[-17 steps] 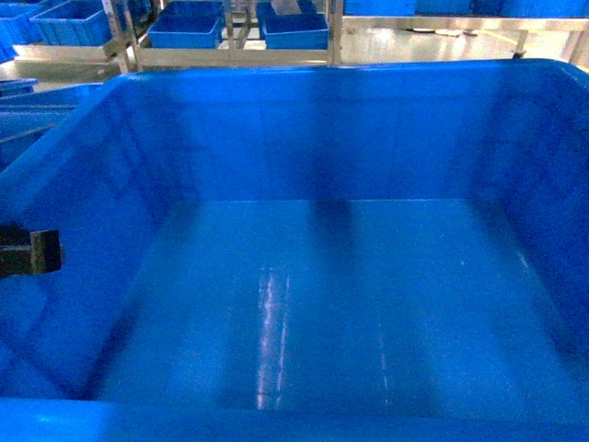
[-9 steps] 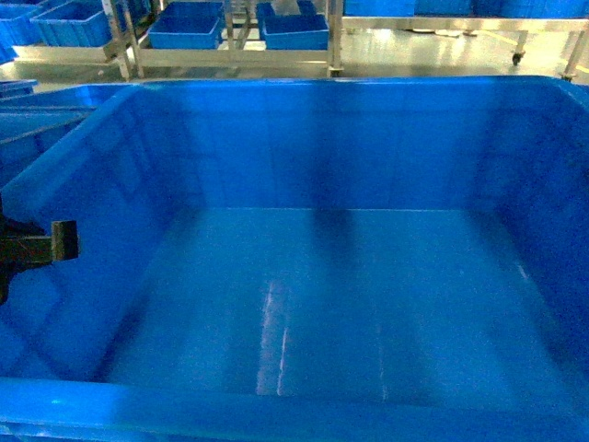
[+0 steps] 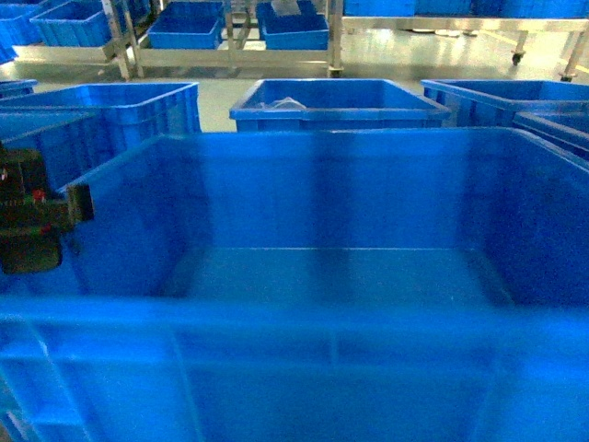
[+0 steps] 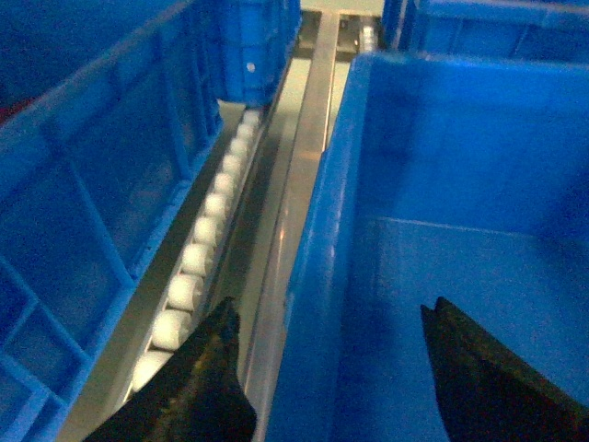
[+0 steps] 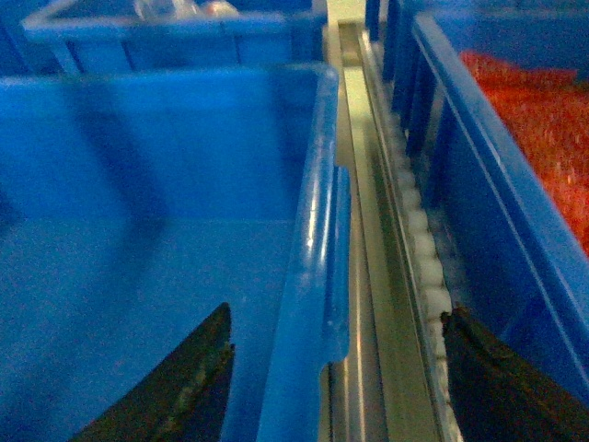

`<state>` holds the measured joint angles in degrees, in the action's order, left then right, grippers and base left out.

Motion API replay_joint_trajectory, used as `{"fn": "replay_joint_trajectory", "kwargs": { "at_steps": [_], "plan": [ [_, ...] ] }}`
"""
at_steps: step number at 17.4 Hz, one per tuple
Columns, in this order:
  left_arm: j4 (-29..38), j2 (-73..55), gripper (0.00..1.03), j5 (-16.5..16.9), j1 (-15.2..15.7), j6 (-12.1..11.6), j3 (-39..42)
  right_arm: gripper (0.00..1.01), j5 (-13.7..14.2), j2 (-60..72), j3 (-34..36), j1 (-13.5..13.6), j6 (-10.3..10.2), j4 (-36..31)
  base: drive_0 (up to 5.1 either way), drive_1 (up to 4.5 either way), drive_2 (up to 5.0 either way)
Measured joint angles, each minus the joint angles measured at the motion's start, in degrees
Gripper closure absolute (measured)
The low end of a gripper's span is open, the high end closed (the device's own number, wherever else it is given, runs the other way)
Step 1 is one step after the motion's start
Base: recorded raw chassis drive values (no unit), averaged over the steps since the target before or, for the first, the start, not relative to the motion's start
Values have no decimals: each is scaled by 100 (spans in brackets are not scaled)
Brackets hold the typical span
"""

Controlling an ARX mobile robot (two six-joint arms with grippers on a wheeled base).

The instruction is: Place box next to blue box on left shelf

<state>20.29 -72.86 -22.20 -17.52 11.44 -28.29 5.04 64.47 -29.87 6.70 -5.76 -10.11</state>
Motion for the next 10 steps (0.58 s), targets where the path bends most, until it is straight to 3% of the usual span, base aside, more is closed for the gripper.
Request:
{"fn": "replay_joint_trajectory", "kwargs": {
  "at_steps": [3, 4, 7, 8, 9, 10],
  "plan": [
    [682, 208, 11, -116, 85, -20, 13, 5, -74, -212, 7, 0, -166, -811, 0, 0, 0],
    [767, 249, 3, -116, 85, -35, 13, 2, 52, -236, 24, -4, -175, -1010, 0, 0, 0],
    [765, 323, 5, -166, 90, -76, 13, 3, 175, -282, 39, -46, -192, -973, 0, 0, 0],
    [1823, 269, 13, 313, 247, -343, 306, 13, 52, -269, 391, -114, 35, -2094, 0, 0, 0],
    [2529, 431, 26, 776, 437, -695, 769, 26, -7, -463, 863, -155, 280, -2721, 0, 0, 0],
    [2741, 761, 40, 1029, 608, -887, 1189, 41, -50, -699, 1255, -234, 409, -2933, 0, 0, 0]
  ]
}}
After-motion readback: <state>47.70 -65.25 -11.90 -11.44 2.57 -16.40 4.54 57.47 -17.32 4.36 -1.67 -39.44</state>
